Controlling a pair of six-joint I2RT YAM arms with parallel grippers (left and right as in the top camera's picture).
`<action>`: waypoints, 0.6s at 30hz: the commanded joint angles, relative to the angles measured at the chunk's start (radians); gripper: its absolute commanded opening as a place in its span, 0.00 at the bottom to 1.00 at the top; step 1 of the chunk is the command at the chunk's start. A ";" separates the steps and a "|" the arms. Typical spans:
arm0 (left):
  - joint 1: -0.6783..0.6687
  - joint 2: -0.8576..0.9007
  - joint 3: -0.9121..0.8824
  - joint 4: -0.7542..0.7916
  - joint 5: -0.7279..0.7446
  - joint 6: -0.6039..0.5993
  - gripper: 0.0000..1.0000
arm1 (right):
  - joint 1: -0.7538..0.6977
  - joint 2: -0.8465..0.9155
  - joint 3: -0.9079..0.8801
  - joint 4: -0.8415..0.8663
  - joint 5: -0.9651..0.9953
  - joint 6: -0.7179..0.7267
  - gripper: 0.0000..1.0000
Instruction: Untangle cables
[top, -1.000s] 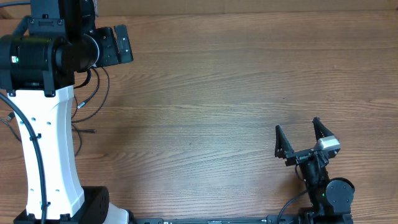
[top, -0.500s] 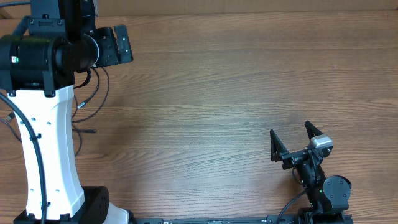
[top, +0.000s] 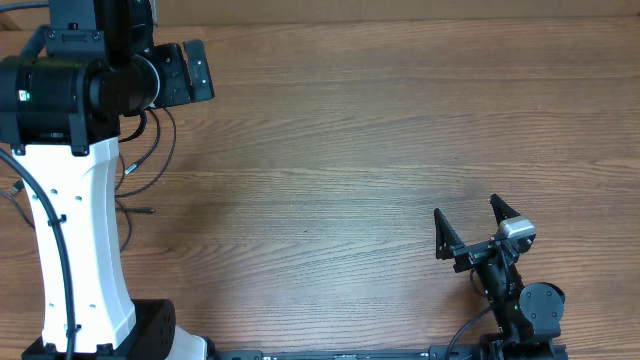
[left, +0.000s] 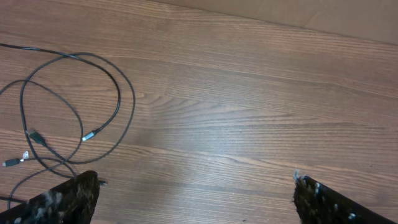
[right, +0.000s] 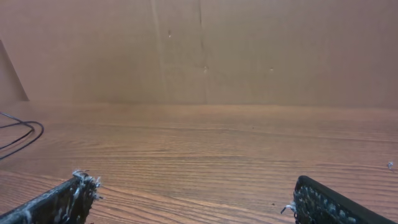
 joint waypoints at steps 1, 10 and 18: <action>-0.007 -0.023 -0.018 0.002 -0.011 0.020 1.00 | 0.006 -0.010 -0.010 0.005 -0.005 0.006 1.00; -0.006 -0.467 -0.645 0.286 -0.044 0.070 1.00 | 0.006 -0.010 -0.010 0.005 -0.005 0.006 1.00; -0.006 -0.925 -1.261 0.799 0.094 0.335 1.00 | 0.006 -0.010 -0.010 0.005 -0.005 0.006 1.00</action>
